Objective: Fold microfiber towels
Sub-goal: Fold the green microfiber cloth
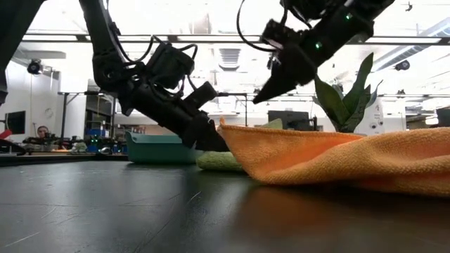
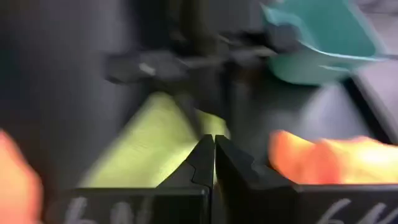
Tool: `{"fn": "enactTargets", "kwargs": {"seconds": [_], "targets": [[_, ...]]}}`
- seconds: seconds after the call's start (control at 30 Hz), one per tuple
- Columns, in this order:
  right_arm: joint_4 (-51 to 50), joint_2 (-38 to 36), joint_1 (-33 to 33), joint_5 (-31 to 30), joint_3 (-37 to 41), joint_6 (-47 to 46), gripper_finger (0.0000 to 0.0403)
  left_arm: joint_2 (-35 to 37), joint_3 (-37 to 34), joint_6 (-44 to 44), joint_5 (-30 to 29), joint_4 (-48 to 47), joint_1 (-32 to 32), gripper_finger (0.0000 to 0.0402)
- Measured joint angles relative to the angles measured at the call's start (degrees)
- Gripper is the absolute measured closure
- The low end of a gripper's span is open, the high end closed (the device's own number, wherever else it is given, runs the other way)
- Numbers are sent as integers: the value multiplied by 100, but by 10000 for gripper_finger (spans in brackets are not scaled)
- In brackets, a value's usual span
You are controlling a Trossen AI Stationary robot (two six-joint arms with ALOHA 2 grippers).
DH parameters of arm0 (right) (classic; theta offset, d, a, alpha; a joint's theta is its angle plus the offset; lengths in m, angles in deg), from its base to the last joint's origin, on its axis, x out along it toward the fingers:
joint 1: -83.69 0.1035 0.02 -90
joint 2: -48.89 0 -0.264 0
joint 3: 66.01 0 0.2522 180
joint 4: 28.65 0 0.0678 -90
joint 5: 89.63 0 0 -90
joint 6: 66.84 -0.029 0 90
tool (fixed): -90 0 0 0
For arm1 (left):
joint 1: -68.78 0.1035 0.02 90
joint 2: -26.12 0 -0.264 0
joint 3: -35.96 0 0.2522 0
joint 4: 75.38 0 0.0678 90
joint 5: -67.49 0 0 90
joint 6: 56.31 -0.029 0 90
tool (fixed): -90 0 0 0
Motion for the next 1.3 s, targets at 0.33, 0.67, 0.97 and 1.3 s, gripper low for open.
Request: {"fn": "enactTargets", "kwargs": {"seconds": [0.33,0.67,0.97,1.3], "targets": [[429,933,67,722,7,-298,394,0,0,26,-2,-29,-2,242],[-97,1442,101,740,38,-299,394,0,-7,33,-450,-185,-2,242],[-217,1218,96,690,42,-286,394,230,-11,9,-675,-581,-2,242],[-284,623,109,830,14,-404,394,1055,-15,-11,-73,-1679,-13,242]]}}
